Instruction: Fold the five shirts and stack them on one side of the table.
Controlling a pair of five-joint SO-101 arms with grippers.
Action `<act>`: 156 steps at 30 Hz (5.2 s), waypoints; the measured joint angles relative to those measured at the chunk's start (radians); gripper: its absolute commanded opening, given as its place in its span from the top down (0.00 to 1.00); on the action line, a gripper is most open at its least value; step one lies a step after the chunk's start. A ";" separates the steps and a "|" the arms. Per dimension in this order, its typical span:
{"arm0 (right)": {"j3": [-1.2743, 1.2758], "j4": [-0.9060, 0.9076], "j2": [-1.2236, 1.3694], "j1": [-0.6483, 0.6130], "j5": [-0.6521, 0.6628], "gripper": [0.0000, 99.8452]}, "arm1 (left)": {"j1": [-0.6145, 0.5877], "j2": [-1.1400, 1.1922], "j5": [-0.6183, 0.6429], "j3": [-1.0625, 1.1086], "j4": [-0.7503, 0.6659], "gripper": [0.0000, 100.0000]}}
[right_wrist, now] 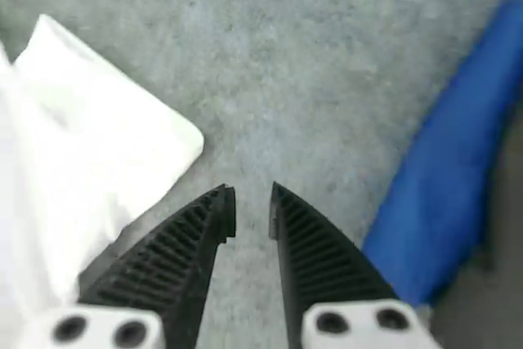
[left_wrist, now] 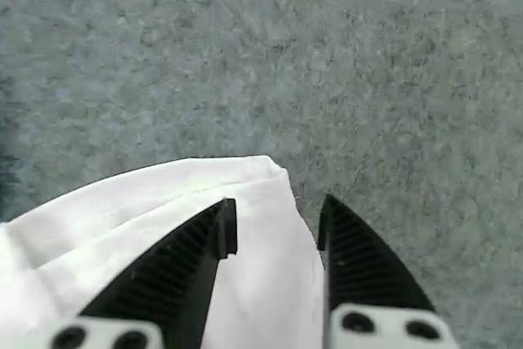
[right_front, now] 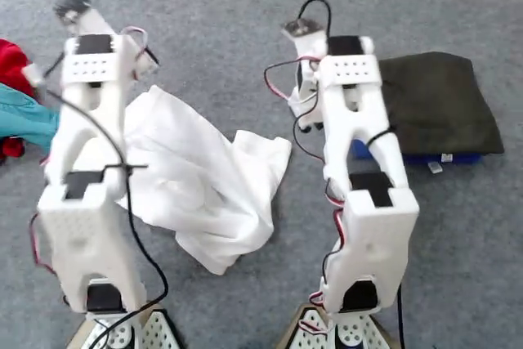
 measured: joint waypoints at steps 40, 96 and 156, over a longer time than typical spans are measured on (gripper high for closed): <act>-0.790 0.084 0.575 -0.414 -0.325 0.65 | -0.818 0.338 -0.414 -0.615 0.528 0.97; -0.204 0.218 0.172 -0.620 -0.278 0.85 | -0.761 0.509 -0.368 -0.671 0.445 0.97; -0.997 0.081 0.720 -0.499 -0.491 0.98 | -0.761 0.509 -0.379 -0.671 0.394 0.97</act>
